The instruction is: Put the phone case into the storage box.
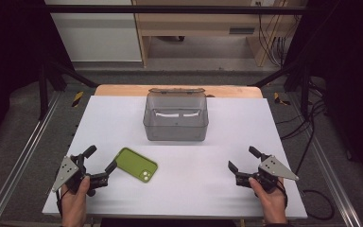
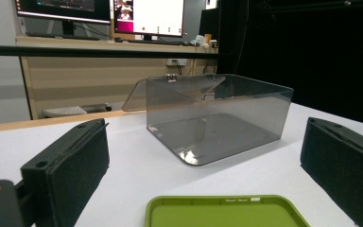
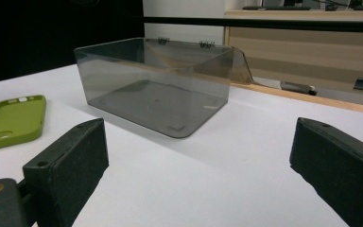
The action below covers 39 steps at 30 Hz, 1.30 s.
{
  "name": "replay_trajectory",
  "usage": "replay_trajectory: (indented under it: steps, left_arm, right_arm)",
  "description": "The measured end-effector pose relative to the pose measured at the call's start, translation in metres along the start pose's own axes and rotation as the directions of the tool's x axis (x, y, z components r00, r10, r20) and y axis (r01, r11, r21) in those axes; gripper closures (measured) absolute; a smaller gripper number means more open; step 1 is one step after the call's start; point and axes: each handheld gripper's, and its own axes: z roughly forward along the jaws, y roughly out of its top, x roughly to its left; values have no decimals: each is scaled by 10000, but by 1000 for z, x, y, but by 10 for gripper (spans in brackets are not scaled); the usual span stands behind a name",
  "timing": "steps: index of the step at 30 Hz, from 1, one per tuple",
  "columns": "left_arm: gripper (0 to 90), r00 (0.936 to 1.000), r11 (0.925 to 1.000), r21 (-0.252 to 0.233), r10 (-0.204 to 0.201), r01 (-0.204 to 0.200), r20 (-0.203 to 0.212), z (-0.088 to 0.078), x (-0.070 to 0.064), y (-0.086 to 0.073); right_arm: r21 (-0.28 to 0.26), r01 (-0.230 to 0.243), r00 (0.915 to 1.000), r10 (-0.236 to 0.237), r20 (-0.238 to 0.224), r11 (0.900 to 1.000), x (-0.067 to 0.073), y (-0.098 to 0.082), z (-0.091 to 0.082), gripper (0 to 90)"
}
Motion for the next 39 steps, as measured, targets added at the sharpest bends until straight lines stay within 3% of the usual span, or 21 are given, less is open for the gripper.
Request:
replay_trajectory:
  steps: [7,10,13,14,15,18,19,21,24,26,27,28,31,34,35,36,39]
  left_arm:
    - [16,9998,9997,219,98,-102,150,2,-4,-1]
    - [16,9996,9992,326,218,-223,167,2,-5,-1]
    - [16,9996,9989,377,259,-262,93,1,-4,-1]
    - [16,9996,9989,377,259,-262,93,1,-4,-1]
    - [16,9996,9990,363,259,-262,70,1,-4,-1]
    - [16,9997,9992,339,218,-219,53,0,-3,-1]
    - [16,9997,9992,339,218,-219,53,0,-3,-1]
    - [16,9998,9994,299,166,-168,85,0,-3,0]
    - [16,9997,9993,313,218,-222,134,0,-3,0]
    - [16,9996,9991,340,255,-259,141,0,-3,0]
    - [16,9996,9991,340,255,-259,141,0,-3,0]
    - [16,9995,9989,353,312,-316,104,0,-3,1]
    - [16,9996,9991,329,276,-278,61,-1,-2,1]
    - [16,9998,9993,302,219,-218,-8,-2,1,1]
    - [16,9998,9993,302,219,-218,-8,-2,1,1]
    - [16,9997,9993,281,249,-246,-82,-3,2,2]
    - [16,9996,9995,239,202,-197,-190,-6,6,2]
  right_arm:
    - [362,-53,10000,55,-34,9993,12,4,4,44]
    - [734,-455,9984,479,-312,9963,22,9,13,50]
    - [1233,-181,9969,273,-736,9922,41,17,28,46]
    - [1233,-181,9969,273,-736,9922,41,17,28,46]
    - [1641,158,9943,18,-1069,9863,54,22,40,42]
    - [2484,616,9892,-260,-1440,9667,74,29,61,43]
    - [2484,616,9892,-260,-1440,9667,74,29,61,43]
    - [2899,1095,9796,-537,-1938,9508,92,34,79,47]
    - [3237,1252,9712,-492,-2332,9378,106,39,94,50]
    - [3468,1437,9663,-557,-2514,9268,115,41,104,50]
    - [3468,1437,9663,-557,-2514,9268,115,41,104,50]
    - [3691,1537,9628,-550,-2645,9166,123,44,114,52]
    - [3959,1843,9552,-691,-2878,8996,135,46,125,61]
    - [4326,2040,9519,-748,-2971,8782,144,46,136,65]
    - [4326,2040,9519,-748,-2971,8782,144,46,136,65]
    - [4538,2020,9490,-589,-3098,8679,149,46,141,65]
    - [4680,2079,9442,-513,-3254,8590,154,47,148,69]
